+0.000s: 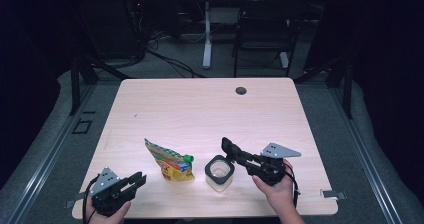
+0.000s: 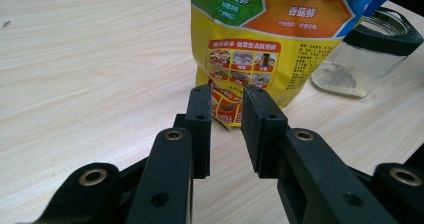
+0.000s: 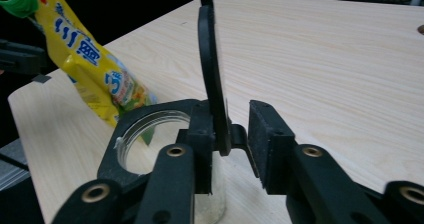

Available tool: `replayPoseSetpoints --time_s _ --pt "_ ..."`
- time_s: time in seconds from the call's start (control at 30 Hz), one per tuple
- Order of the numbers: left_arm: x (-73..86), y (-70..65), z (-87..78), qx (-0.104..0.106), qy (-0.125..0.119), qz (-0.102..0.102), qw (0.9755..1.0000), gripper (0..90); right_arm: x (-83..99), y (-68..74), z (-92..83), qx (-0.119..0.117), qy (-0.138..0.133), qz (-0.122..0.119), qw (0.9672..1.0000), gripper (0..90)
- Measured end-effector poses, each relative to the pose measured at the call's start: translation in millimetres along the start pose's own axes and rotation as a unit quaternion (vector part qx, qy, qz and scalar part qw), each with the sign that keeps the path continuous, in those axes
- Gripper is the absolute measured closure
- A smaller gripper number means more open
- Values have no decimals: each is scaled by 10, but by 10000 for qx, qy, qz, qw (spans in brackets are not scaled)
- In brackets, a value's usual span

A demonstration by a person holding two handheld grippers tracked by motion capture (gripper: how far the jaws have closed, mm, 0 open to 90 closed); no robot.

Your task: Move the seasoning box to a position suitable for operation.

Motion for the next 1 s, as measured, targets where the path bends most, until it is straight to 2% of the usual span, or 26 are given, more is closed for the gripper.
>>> replayPoseSetpoints --time_s 0.07,0.23,0.3,0.87,1.0 --pt "1 2 2 -6 -8 -8 10000 738 -3 -15 4 52 12 16 10000 716" --pt "4 7 5 -16 11 -55 10000 721 -37 -37 39 77 37 41 10000 798" --pt "8 12 12 5 -46 -81 10000 680 -54 -45 69 69 108 24 9999 820" --pt "28 43 17 -25 -60 -136 9999 631 -127 -33 252 -65 202 -23 9998 819" --pt "39 52 22 -47 -40 -180 9998 625 -123 -40 249 -58 279 -45 9996 783"
Point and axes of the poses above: each handheld gripper's, and its own axes: z roughly forward along the jaws, x roughly out of its underside, y roughly to its left, the point moved 1 cm from there along z, roughly forward along the jaws, and after that the axes turned 5 degrees about -x, right-handed, at the moved point
